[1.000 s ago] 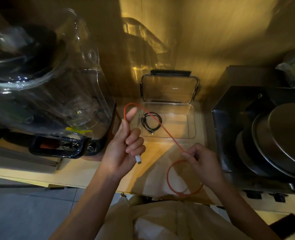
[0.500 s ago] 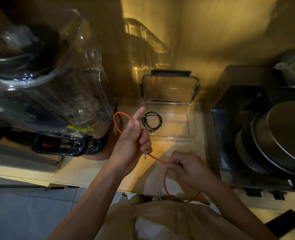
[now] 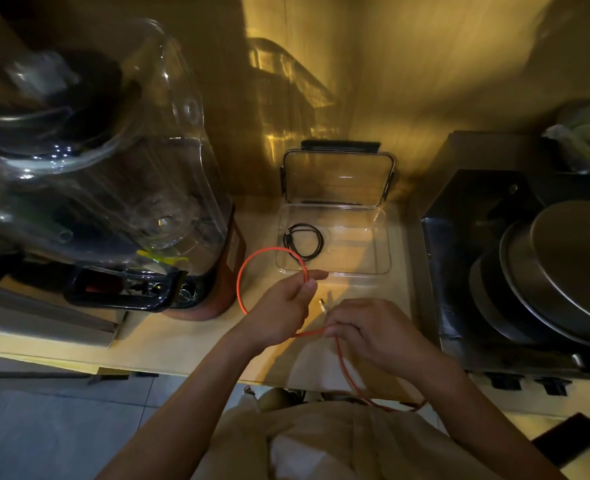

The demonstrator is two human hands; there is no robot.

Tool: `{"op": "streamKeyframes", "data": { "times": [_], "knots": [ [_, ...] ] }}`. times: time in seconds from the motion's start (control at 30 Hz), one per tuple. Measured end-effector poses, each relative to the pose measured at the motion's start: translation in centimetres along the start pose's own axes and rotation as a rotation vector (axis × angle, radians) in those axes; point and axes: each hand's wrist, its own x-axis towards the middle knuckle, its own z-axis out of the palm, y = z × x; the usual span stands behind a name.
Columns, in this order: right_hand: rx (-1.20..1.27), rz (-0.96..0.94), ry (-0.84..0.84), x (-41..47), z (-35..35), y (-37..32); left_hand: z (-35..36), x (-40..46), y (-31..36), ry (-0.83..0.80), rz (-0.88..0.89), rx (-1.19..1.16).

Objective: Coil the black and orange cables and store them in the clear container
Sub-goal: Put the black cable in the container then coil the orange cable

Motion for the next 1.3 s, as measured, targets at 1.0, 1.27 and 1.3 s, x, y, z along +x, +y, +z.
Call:
{"op": "streamKeyframes", "data": {
  "times": [1.0, 1.27, 1.3],
  "knots": [
    [0.113, 0.322, 0.558, -1.1, -4.3, 4.1, -3.9, 0.1, -3.0, 0.133, 0.058, 0.270],
    [0.107, 0.376, 0.668, -1.4, -4.5, 4.8, -4.3, -0.9, -4.5, 0.089, 0.198, 0.659],
    [0.098, 0.385, 0.674, -1.5, -4.6, 4.9, -4.4, -1.0, -4.7, 0.099, 0.209, 0.705]
  ]
}}
